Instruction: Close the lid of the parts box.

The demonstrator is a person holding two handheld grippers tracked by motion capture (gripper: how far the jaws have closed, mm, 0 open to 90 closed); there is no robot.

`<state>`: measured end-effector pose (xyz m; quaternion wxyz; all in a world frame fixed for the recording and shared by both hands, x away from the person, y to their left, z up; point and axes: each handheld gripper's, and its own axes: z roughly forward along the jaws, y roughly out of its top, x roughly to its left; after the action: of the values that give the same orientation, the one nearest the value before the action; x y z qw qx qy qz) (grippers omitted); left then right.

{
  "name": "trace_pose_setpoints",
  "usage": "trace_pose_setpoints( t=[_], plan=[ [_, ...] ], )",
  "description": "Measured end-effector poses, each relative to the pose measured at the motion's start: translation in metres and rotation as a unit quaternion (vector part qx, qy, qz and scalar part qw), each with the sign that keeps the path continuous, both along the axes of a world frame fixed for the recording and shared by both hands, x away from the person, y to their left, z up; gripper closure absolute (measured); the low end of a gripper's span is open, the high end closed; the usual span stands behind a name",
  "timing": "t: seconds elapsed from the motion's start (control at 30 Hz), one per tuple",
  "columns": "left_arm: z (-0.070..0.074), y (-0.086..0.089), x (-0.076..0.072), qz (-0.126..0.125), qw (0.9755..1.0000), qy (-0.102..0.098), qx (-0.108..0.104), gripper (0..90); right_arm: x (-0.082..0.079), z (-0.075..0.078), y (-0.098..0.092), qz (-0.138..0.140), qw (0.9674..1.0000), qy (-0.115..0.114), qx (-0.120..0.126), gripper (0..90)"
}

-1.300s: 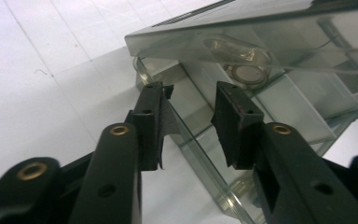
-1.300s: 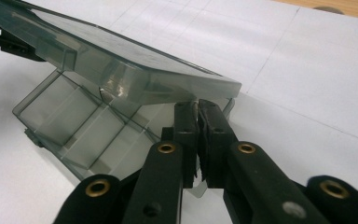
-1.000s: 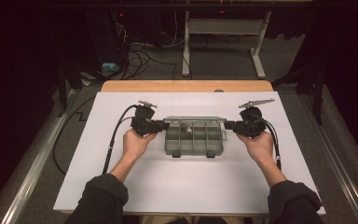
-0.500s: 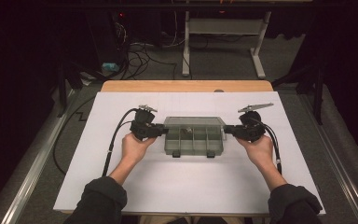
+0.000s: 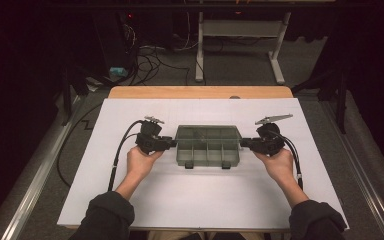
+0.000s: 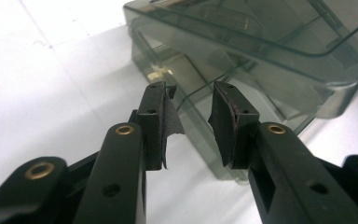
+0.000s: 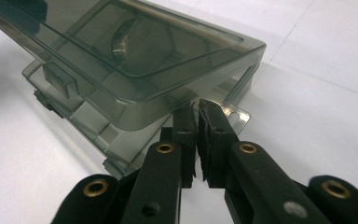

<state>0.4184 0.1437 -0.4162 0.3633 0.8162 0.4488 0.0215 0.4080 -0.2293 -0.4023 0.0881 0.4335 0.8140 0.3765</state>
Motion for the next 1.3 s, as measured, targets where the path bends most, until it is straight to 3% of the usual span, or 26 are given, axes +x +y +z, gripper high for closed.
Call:
trace_pose_setpoints(
  t=[0.23,0.4,0.6,0.83,1.07,1.3],
  plan=[
    [0.004,0.013,0.001,0.013,0.9999,-0.001,0.007,66.3,-0.001,-0.005,0.000,0.002,1.0000,0.006,-0.003,86.4],
    [0.011,0.016,0.000,0.015,0.9998,-0.008,-0.004,66.4,-0.004,-0.010,0.000,0.005,0.9999,0.012,-0.007,86.3],
    [0.026,0.008,-0.007,0.012,0.9989,-0.045,-0.004,65.6,-0.005,-0.013,0.001,0.007,0.9998,0.014,-0.011,86.3],
    [0.034,-0.003,-0.015,-0.009,0.9979,-0.065,0.000,65.1,-0.006,-0.020,0.001,0.007,0.9997,0.020,-0.013,86.2],
    [0.031,-0.015,-0.022,-0.035,0.9974,-0.063,0.008,65.1,-0.007,-0.023,-0.001,0.005,0.9997,0.022,-0.013,86.2],
    [0.023,-0.020,-0.028,-0.039,0.9972,-0.061,0.017,65.2,-0.009,-0.021,-0.002,0.006,0.9997,0.021,-0.015,85.8]
  ],
)
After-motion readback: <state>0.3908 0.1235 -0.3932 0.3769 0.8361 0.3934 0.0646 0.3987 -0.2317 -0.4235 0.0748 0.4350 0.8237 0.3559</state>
